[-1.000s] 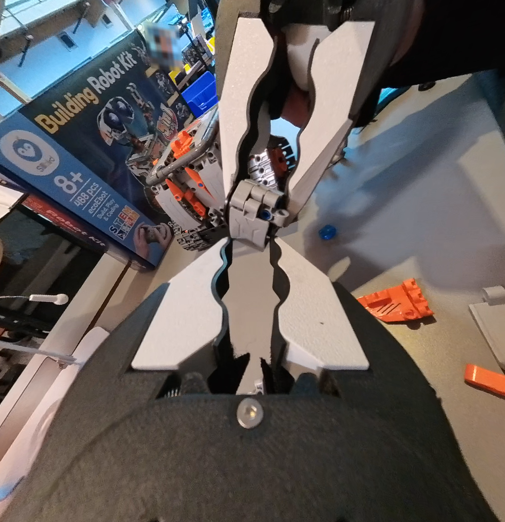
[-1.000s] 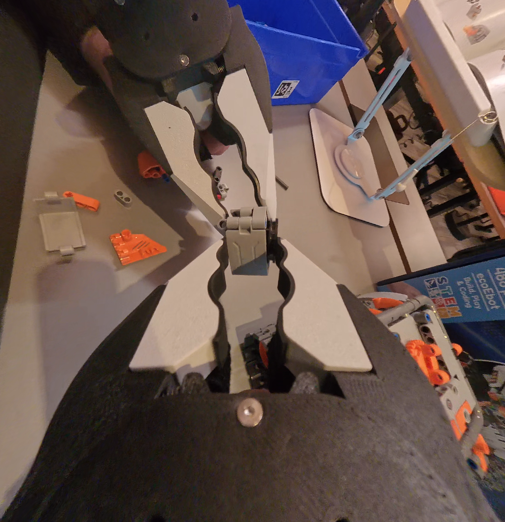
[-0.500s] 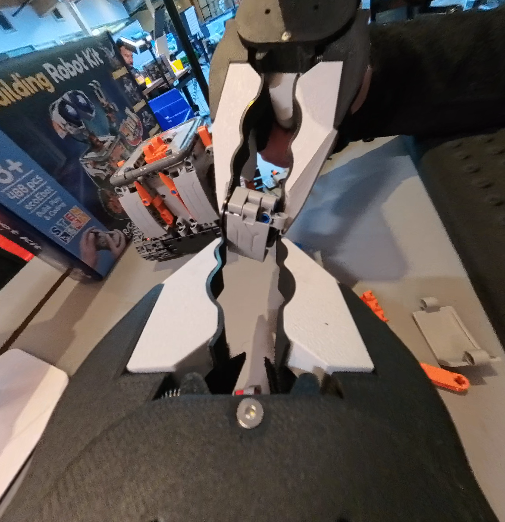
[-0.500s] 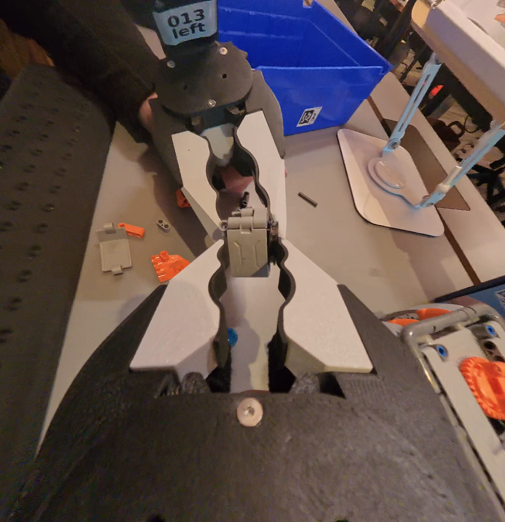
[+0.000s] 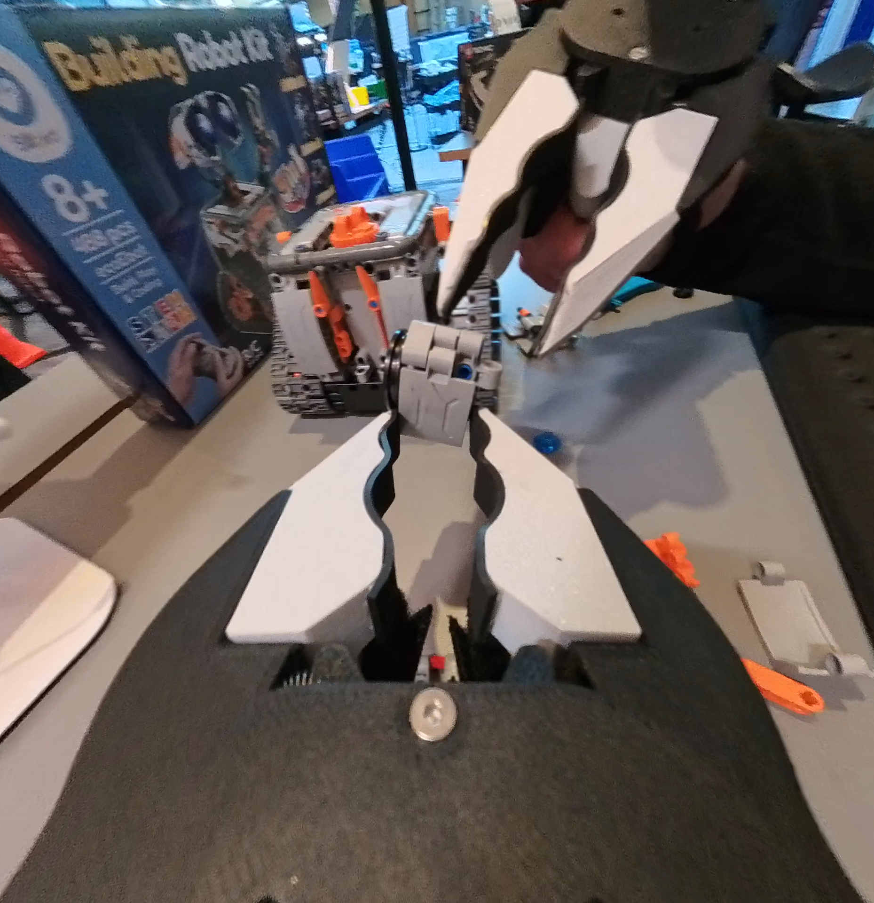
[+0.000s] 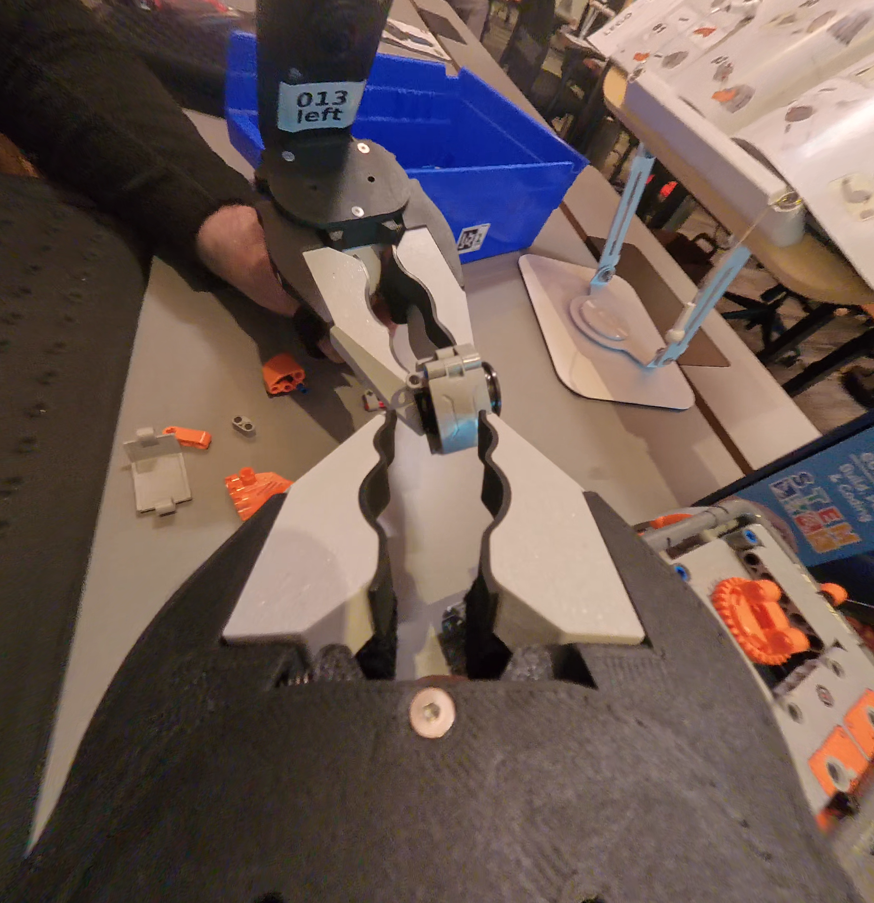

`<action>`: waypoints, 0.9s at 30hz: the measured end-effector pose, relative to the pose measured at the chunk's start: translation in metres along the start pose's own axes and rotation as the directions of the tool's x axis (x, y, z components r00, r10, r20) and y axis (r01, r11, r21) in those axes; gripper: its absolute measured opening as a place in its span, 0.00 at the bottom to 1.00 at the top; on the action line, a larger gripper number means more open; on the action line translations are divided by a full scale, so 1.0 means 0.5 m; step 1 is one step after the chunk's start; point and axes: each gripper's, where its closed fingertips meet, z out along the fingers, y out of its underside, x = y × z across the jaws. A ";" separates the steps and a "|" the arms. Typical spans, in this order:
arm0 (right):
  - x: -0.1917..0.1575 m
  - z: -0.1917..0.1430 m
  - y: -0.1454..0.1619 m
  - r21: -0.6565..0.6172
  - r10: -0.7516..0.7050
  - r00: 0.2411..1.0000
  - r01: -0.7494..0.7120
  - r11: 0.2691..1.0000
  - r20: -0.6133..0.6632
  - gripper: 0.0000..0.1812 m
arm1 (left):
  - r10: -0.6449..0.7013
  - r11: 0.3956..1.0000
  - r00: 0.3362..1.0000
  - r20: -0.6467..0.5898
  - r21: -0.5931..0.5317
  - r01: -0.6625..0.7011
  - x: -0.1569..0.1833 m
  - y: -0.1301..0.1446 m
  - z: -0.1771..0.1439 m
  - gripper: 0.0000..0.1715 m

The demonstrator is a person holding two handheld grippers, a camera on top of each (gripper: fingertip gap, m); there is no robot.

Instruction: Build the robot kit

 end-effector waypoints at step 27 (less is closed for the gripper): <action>-0.009 0.025 -0.029 0.090 0.331 0.933 -0.345 0.934 0.140 0.00 | 0.673 0.730 0.612 0.414 -0.241 -0.640 -0.048 -0.074 -0.031 0.13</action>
